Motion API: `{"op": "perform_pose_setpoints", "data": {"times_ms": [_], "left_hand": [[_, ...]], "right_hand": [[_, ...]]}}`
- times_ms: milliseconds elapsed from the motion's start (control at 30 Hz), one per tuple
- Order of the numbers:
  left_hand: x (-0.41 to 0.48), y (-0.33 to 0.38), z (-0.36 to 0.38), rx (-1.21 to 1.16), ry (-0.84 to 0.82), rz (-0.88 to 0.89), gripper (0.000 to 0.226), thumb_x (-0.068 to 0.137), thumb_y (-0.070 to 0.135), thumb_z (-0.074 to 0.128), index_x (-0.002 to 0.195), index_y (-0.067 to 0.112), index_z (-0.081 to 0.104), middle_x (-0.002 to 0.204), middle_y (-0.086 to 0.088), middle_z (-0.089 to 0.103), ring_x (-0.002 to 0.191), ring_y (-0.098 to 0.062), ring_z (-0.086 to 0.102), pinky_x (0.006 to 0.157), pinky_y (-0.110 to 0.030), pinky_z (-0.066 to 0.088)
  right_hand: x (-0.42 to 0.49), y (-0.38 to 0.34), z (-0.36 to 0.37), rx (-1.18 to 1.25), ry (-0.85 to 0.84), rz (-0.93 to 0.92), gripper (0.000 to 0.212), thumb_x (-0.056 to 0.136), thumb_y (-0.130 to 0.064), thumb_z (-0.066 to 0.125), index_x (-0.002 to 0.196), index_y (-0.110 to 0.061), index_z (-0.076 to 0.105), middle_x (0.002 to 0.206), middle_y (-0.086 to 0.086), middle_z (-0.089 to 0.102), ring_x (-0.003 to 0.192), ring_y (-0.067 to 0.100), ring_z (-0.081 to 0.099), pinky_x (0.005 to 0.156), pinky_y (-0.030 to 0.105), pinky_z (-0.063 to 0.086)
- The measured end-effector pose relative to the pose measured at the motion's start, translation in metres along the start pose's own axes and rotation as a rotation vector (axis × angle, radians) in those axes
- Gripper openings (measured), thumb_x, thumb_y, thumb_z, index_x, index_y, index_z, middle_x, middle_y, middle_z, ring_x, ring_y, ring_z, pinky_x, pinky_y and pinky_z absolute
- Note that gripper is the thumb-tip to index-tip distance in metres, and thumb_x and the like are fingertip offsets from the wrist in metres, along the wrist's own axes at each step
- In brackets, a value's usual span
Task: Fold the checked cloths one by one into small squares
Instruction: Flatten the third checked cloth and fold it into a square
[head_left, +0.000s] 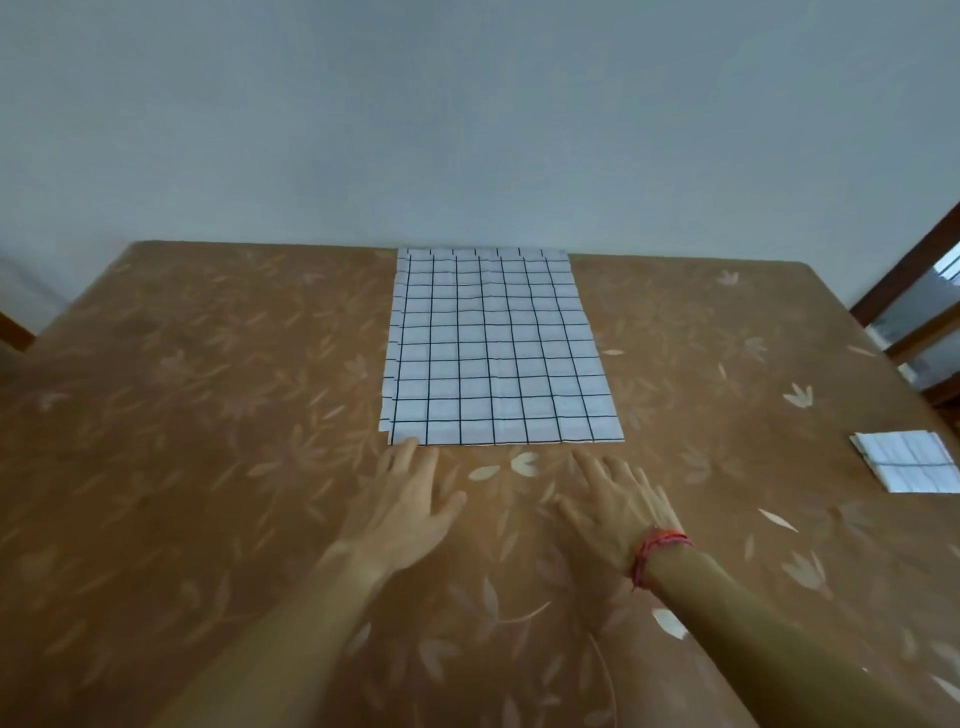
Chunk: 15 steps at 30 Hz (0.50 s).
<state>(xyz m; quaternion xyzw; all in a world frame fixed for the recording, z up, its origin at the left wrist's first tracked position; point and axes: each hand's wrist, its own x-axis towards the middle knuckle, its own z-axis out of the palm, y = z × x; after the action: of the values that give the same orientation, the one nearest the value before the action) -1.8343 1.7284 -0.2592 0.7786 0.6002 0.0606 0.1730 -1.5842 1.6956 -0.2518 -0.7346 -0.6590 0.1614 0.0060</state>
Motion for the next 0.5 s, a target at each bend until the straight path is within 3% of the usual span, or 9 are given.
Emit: {"op": "perform_pose_setpoints", "data": {"times_ms": [100, 200, 267, 367, 500], "left_hand": [[0.022, -0.007, 0.018, 0.035, -0.06, -0.031, 0.065, 0.094, 0.059, 0.037, 0.148, 0.024, 0.027, 0.158, -0.004, 0.013, 0.146, -0.02, 0.008, 0.113, -0.044, 0.029], [0.04, -0.014, 0.034, 0.092, -0.094, -0.067, 0.069, 0.094, 0.061, 0.035, 0.153, 0.031, 0.015, 0.162, -0.007, -0.002, 0.149, -0.024, -0.007, 0.117, -0.049, 0.01], [0.047, -0.017, 0.042, 0.101, -0.114, -0.075, 0.07, 0.095, 0.061, 0.033, 0.154, 0.033, 0.011, 0.162, -0.008, -0.008, 0.148, -0.026, -0.012, 0.118, -0.047, 0.007], [0.052, -0.02, 0.05, 0.131, -0.141, -0.081, 0.073, 0.095, 0.062, 0.031, 0.155, 0.031, 0.003, 0.162, -0.009, -0.01, 0.148, -0.025, -0.014, 0.119, -0.043, 0.003], [0.052, -0.022, 0.054, 0.154, -0.107, -0.066, 0.074, 0.095, 0.061, 0.031, 0.155, 0.026, 0.005, 0.163, -0.007, -0.006, 0.149, -0.023, -0.009, 0.119, -0.04, 0.002]], "right_hand": [[0.026, 0.004, 0.013, -0.011, 0.0, 0.011, 0.066, 0.088, -0.063, 0.037, 0.146, -0.037, 0.021, 0.145, 0.004, 0.037, 0.129, 0.026, 0.037, 0.102, 0.041, 0.035], [0.048, 0.006, 0.026, -0.009, 0.009, 0.033, 0.067, 0.087, -0.065, 0.037, 0.146, -0.037, 0.02, 0.152, 0.009, 0.023, 0.142, 0.028, 0.018, 0.108, 0.044, 0.03], [0.059, 0.007, 0.034, -0.017, 0.02, 0.05, 0.066, 0.088, -0.067, 0.034, 0.146, -0.039, 0.019, 0.156, 0.012, 0.013, 0.146, 0.03, 0.005, 0.112, 0.046, 0.025], [0.071, 0.009, 0.043, -0.023, 0.006, 0.059, 0.063, 0.089, -0.066, 0.032, 0.145, -0.043, 0.017, 0.159, 0.015, 0.003, 0.147, 0.03, -0.003, 0.114, 0.045, 0.02], [0.074, 0.012, 0.05, -0.069, -0.01, 0.048, 0.063, 0.09, -0.063, 0.027, 0.147, -0.039, 0.016, 0.158, 0.014, 0.006, 0.147, 0.029, -0.001, 0.114, 0.044, 0.019]]}}
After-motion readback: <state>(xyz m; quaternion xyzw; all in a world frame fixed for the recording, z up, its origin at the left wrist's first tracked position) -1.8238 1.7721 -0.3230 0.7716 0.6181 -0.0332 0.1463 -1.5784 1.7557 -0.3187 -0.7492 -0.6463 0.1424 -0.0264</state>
